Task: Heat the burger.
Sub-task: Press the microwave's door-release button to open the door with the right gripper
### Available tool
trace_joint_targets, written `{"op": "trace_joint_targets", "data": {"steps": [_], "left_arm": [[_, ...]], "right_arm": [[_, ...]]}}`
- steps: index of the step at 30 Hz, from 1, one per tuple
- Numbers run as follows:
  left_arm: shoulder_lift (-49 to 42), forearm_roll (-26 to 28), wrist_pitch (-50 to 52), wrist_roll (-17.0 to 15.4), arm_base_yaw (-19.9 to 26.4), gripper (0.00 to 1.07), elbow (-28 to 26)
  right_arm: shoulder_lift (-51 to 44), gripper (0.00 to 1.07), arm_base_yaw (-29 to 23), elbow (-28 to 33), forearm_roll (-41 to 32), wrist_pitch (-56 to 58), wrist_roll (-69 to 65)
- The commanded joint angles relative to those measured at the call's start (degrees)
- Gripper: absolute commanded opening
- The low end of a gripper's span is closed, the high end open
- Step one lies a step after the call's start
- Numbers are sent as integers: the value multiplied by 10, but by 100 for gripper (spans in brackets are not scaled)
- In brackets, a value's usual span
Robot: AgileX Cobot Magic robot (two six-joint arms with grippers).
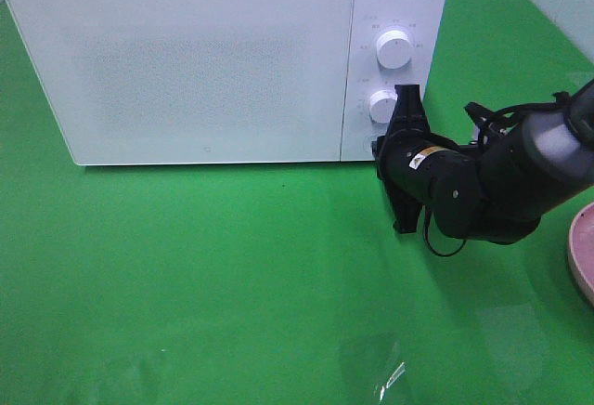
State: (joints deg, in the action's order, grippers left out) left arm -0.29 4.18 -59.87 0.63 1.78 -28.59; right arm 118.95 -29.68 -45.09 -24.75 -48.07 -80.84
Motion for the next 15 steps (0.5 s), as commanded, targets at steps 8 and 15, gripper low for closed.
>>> {"op": "trace_joint_targets", "data": {"steps": [8,15], "left_arm": [[-11,-1,6,-1,-3,100,2],[-11,-1,6,-1,-3,100,2]], "right_arm": [[43,0,3,-45,-21,-22,13],[44,0,9,-53,-34,-69,49]]}}
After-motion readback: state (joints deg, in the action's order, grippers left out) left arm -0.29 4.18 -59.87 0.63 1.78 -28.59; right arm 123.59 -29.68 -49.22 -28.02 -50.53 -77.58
